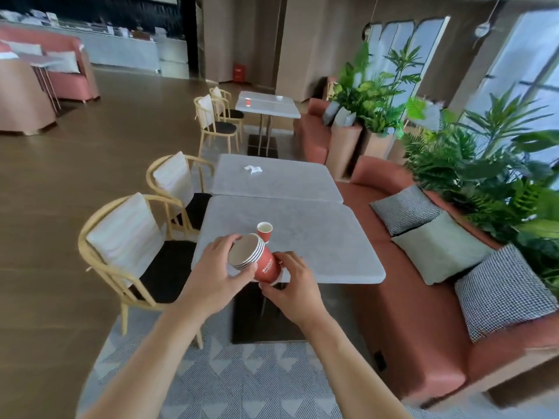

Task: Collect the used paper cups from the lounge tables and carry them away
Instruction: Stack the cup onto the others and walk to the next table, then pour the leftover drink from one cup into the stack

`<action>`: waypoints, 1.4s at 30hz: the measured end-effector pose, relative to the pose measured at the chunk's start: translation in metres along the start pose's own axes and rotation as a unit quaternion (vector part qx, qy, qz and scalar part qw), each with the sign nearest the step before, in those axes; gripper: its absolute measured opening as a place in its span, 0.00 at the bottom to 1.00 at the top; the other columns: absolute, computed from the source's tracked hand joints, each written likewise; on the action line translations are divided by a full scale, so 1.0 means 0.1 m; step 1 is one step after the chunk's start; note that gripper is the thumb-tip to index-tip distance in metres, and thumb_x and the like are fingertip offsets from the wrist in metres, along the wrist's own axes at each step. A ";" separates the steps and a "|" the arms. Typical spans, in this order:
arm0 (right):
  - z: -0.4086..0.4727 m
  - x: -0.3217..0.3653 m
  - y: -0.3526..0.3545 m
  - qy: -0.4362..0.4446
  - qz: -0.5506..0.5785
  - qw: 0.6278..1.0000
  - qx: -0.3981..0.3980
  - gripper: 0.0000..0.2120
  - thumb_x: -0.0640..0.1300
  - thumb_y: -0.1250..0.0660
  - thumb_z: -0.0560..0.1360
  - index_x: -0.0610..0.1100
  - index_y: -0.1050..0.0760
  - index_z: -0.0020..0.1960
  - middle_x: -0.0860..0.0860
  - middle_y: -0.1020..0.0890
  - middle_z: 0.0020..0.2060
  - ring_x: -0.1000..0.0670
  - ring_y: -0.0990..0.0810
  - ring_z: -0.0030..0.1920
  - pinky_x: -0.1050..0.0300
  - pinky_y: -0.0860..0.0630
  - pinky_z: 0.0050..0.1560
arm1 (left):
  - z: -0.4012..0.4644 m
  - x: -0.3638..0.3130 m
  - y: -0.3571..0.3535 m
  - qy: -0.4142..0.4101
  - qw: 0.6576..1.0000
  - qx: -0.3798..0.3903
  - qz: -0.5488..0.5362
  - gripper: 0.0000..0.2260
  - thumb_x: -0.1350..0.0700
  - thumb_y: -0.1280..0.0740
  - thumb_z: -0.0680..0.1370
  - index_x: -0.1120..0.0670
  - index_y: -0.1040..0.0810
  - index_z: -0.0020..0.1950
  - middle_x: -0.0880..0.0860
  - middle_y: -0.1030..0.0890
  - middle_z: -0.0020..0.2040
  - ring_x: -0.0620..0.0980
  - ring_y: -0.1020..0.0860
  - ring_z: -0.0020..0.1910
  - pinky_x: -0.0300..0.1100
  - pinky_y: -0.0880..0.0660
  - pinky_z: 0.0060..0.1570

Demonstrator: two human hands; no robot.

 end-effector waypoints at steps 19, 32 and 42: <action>1.20 0.36 -1.37 -0.021 -0.061 0.995 0.072 0.27 0.52 0.22 0.68 0.50 0.21 0.65 0.53 0.19 0.61 0.47 0.21 0.60 0.41 0.21 0.61 | 0.79 1.55 0.70 0.060 0.993 -0.016 -0.100 0.27 0.39 0.30 0.74 0.45 0.28 0.71 0.47 0.23 0.63 0.47 0.24 0.62 0.43 0.23 0.57; 2.37 -0.15 -1.68 -0.004 0.003 0.997 0.074 0.28 0.52 0.20 0.68 0.51 0.21 0.67 0.57 0.19 0.59 0.54 0.22 0.59 0.48 0.22 0.61 | 1.92 1.86 0.60 0.063 0.995 -0.038 -0.065 0.27 0.46 0.25 0.77 0.42 0.32 0.73 0.44 0.25 0.65 0.46 0.24 0.65 0.40 0.22 0.58; 3.69 -1.11 -1.24 -0.013 0.037 0.999 0.036 0.27 0.47 0.19 0.69 0.45 0.19 0.66 0.51 0.17 0.59 0.49 0.21 0.59 0.46 0.24 0.62 | 3.56 1.68 -0.09 0.036 0.998 -0.024 -0.039 0.27 0.44 0.22 0.75 0.39 0.30 0.70 0.41 0.24 0.64 0.43 0.24 0.64 0.43 0.24 0.59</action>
Point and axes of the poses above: each hand's wrist, its own z-axis towards the middle knuckle, its own y-axis out of the back of the hand, x = y × z, the point moved 10 cm from there along z, towards the middle knuckle
